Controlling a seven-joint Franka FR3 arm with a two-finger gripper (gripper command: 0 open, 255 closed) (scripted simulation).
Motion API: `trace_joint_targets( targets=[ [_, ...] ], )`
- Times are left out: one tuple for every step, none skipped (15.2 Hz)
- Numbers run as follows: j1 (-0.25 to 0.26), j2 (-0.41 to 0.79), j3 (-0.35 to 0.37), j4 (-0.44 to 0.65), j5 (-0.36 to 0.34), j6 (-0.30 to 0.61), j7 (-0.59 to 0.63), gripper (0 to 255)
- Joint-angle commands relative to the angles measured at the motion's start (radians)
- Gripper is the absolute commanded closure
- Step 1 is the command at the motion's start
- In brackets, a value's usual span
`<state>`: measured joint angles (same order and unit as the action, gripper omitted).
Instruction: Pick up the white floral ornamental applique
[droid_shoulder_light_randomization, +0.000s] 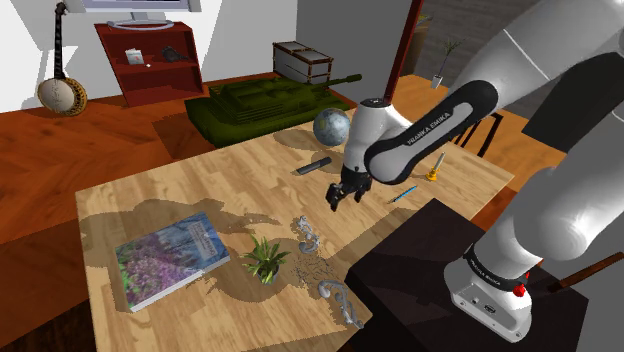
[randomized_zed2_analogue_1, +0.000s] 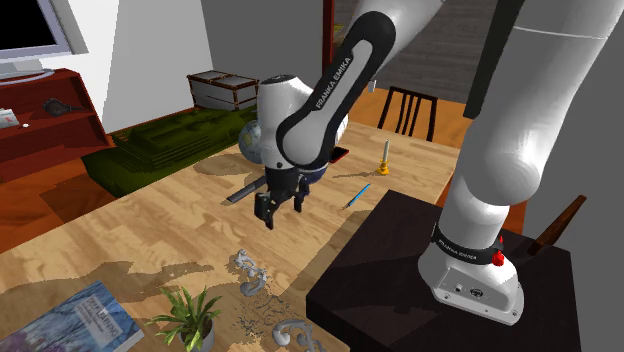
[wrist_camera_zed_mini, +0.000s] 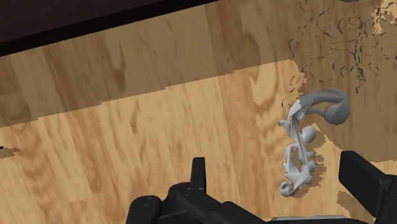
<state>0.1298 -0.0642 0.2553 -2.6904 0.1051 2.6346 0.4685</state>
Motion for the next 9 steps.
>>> trace_joint_targets(
  targets=[
    [0.002,0.105,0.01,0.034,-0.03,0.079,0.046,0],
    [0.006,0.152,0.01,0.051,-0.049,0.112,0.072,0],
    [0.013,0.199,0.007,0.07,-0.071,0.142,0.099,0],
    [0.024,0.245,0.001,0.091,-0.092,0.171,0.126,0],
    [0.037,0.291,-0.008,0.113,-0.113,0.197,0.152,0],
    [0.053,0.336,-0.02,0.137,-0.131,0.222,0.176,0],
    [0.07,0.38,-0.033,0.162,-0.147,0.245,0.198,0],
    [0.09,0.423,-0.047,0.188,-0.158,0.266,0.216,0],
    [0.108,0.465,-0.059,0.216,-0.166,0.285,0.233,0]
  ],
)
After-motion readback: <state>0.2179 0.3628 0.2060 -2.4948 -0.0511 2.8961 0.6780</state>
